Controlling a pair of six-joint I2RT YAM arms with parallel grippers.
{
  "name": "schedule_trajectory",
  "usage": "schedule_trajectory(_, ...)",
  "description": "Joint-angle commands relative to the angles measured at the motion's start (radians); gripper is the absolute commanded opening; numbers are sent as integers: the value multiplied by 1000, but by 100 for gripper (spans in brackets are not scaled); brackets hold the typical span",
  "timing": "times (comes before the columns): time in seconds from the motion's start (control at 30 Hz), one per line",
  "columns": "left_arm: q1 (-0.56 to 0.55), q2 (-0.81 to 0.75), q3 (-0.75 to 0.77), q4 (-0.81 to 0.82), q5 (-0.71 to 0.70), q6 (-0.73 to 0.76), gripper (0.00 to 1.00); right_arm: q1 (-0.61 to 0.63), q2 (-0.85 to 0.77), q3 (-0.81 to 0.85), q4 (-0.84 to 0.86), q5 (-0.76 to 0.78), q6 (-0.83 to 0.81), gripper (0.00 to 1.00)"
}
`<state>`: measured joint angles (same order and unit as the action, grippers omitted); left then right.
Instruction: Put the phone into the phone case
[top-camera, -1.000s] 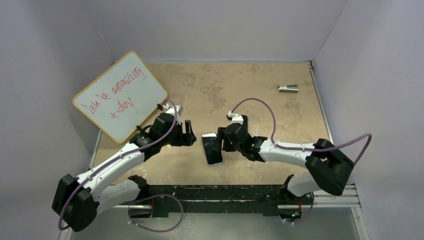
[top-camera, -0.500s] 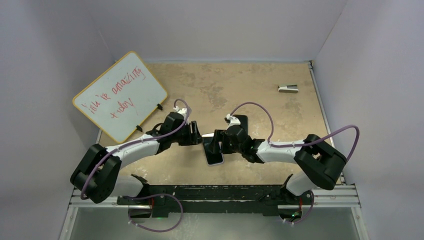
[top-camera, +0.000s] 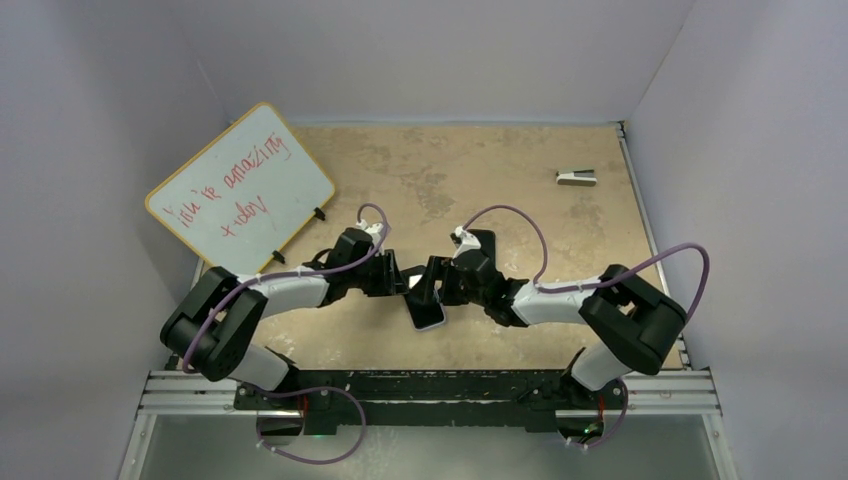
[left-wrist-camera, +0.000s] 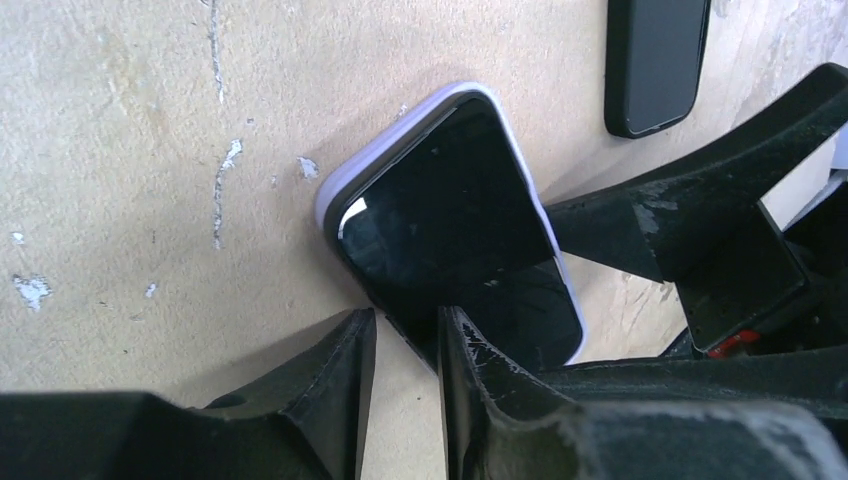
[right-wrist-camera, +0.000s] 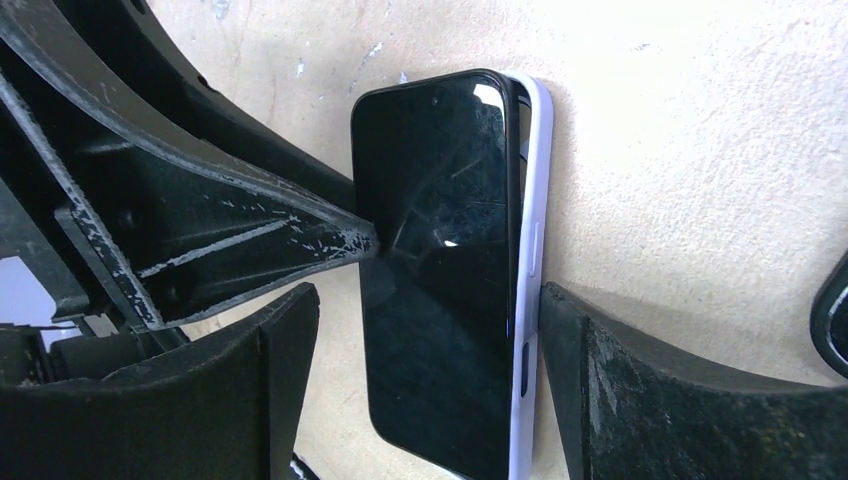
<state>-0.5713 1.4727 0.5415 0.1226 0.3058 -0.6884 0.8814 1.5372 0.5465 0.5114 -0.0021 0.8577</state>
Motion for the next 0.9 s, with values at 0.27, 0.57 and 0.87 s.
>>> schedule_trajectory(0.27,2,-58,-69,-8,55,13,28,10,-15,-82,315,-155,131,79)
schedule_trajectory(0.57,3,-113,-112,18,99,-3,31,9,-9,-118,403,-182,152,77)
schedule_trajectory(0.87,2,-133,-140,72,162,-29,30,10,14,-86,337,-163,120,56)
